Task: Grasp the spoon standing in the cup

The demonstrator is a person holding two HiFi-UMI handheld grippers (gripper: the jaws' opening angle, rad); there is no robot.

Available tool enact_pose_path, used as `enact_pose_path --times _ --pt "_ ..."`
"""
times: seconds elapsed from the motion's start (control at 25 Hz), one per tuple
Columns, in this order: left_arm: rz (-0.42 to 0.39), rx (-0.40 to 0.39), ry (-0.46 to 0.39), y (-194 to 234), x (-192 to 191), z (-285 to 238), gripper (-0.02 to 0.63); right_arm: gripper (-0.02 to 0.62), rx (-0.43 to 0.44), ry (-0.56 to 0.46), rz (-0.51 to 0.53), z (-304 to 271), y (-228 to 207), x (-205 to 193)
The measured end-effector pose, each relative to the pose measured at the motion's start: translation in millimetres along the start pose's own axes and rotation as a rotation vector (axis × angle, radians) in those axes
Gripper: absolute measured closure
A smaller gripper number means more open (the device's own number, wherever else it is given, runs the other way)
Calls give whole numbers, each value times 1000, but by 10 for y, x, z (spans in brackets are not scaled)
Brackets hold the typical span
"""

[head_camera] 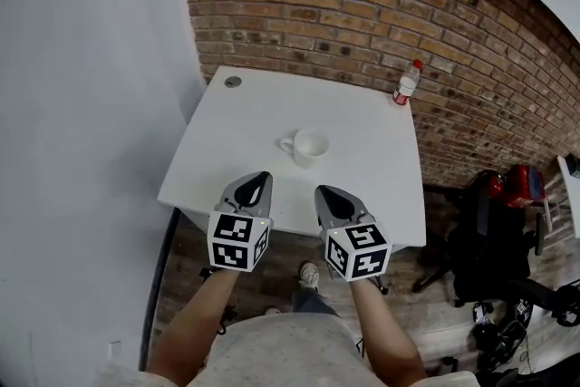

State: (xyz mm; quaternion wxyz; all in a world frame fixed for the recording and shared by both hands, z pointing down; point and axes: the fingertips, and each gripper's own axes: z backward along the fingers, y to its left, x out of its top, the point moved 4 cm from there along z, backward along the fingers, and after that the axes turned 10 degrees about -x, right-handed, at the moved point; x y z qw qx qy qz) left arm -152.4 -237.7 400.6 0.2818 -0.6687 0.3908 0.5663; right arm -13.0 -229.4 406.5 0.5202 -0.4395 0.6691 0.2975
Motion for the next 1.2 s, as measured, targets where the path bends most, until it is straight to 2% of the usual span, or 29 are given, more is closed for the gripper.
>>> enact_pose_path --times 0.32,1.2 --pt "12 4 4 -14 -103 208 603 591 4 1 25 189 195 -48" --pt "46 -4 26 -21 -297 418 603 591 -26 24 32 323 306 -141"
